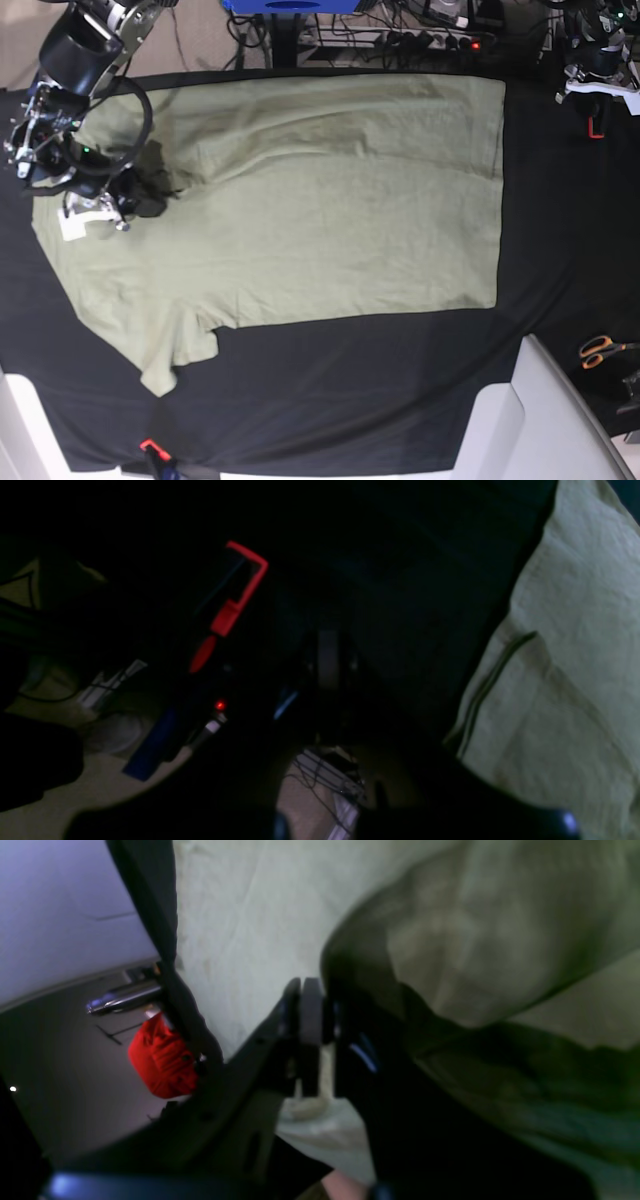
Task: Fold the T-shirt properly
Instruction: 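Grasp the shirt edge near the collar with the right gripper, then lower the left gripper to the shirt's opposite side edge and grasp it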
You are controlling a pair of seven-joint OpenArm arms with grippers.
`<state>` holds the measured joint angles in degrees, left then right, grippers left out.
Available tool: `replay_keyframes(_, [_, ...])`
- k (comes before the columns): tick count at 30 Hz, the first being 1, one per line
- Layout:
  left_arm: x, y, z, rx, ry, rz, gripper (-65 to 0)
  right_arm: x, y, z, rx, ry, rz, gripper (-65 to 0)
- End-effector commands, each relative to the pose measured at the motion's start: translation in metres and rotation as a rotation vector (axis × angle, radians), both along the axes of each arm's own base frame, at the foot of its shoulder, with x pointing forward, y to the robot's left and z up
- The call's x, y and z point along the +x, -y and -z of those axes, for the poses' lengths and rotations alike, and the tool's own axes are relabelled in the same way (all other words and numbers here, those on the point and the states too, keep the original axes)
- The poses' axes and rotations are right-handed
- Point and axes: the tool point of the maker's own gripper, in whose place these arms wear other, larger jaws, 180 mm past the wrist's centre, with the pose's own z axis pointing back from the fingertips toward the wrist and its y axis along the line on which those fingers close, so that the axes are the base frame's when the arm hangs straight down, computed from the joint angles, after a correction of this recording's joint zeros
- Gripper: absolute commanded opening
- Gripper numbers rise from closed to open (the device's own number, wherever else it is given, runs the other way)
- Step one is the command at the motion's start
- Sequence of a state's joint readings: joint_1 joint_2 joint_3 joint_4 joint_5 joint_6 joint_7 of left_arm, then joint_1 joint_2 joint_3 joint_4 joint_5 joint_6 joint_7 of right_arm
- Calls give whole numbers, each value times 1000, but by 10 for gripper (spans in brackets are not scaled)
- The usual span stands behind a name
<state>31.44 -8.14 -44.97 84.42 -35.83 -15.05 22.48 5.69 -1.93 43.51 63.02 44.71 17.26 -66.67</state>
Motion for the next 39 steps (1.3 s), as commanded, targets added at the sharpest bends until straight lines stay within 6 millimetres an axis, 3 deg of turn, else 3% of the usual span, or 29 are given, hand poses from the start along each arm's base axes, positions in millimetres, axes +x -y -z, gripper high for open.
replay_keyframes(1, [4, -9, -13, 36, 29, 6, -650, 12, 5, -10, -3, 40, 3, -518])
replay_keyframes(4, [4, -9, -13, 36, 29, 6, -650, 17, 1, -17, -42, 61, -68, -290])
replay_keyframes(6, [4, -9, -13, 36, 29, 6, -650, 25, 2, -28, -100, 102, -118, -194])
replay_keyframes(8, [5, -9, -13, 37, 30, 6, -650, 34, 9, -48, -190, 196, -168, -200])
replay_keyframes(11, [6, -10, -14, 41, 30, 9, -650, 50, 42, -87, -373, 375, -187, -237])
replay_keyframes(14, [11, -18, -22, 67, 33, 27, -650, 65, 98, -117, -533, 456, -130, -254])
replay_keyframes(16, [18, -23, -26, 88, 24, 63, -650, 77, 133, -123, -621, 465, -104, -252])
replay_keyframes(18, [29, -25, -31, 109, 18, 113, -650, 86, 162, -112, -738, 404, -162, -251])
replay_keyframes(21, [57, -24, -34, 118, 29, 177, -650, 102, 178, -83, -880, 300, -307, -186])
replay_keyframes(26, [98, -25, -20, 108, -3, 262, -301, 110, 180, -41, -978, 220, -438, -101])
replay_keyframes(28, [116, -24, -12, 86, 0, 265, -207, 112, 187, -33, -977, 218, -398, -99])
replay_keyframes(39, [170, -15, 12, 6, -2, 258, -186, 104, 194, -3, -929, 238, -267, -99])
